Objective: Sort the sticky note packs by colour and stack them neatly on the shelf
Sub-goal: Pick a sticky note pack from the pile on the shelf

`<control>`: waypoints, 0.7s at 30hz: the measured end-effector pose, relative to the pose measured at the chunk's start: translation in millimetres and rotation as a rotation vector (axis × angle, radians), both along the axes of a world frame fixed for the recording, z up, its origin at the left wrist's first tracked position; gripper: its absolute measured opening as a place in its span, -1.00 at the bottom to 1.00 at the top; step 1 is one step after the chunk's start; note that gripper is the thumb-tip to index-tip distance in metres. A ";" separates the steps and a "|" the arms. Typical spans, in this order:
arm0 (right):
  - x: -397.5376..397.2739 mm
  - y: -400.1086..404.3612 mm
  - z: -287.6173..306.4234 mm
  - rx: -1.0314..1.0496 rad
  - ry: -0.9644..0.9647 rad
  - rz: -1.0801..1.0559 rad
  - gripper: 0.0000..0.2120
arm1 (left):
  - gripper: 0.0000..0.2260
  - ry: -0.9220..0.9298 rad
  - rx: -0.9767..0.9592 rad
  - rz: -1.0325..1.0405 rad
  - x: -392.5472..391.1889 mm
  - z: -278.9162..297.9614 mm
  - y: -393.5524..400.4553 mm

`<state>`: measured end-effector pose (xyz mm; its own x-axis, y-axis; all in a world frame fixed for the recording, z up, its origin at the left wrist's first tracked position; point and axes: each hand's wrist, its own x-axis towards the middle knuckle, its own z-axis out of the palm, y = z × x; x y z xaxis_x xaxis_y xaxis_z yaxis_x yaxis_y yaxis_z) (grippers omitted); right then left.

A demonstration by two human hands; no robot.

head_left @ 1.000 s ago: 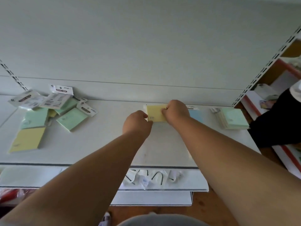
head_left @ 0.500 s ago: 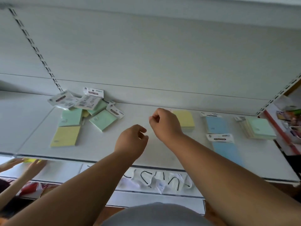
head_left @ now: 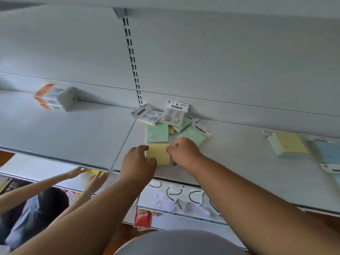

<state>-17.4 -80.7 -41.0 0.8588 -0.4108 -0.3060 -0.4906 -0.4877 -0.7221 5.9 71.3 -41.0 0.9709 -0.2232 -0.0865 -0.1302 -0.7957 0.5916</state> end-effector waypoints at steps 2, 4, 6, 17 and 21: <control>4.4 9.0 -1.8 0.172 -0.003 -0.141 -0.78 | -0.58 0.073 -0.047 -0.005 3.2 -2.2 4.6; 4.5 8.9 -1.9 0.292 -0.016 -0.296 -0.77 | -0.60 0.130 -0.178 0.026 4.0 -1.8 6.2; 1.9 2.1 -1.9 0.327 -0.040 -0.363 -0.75 | -0.64 0.167 -0.295 0.032 2.6 -0.5 6.6; -57.1 -49.5 6.2 -0.028 -0.182 -0.348 -0.76 | -0.61 0.209 -0.373 -0.333 -27.7 2.7 -33.7; -104.4 -94.5 8.2 -0.213 -0.081 -0.418 -0.71 | -0.62 0.193 -0.321 -0.496 -53.5 0.9 -83.2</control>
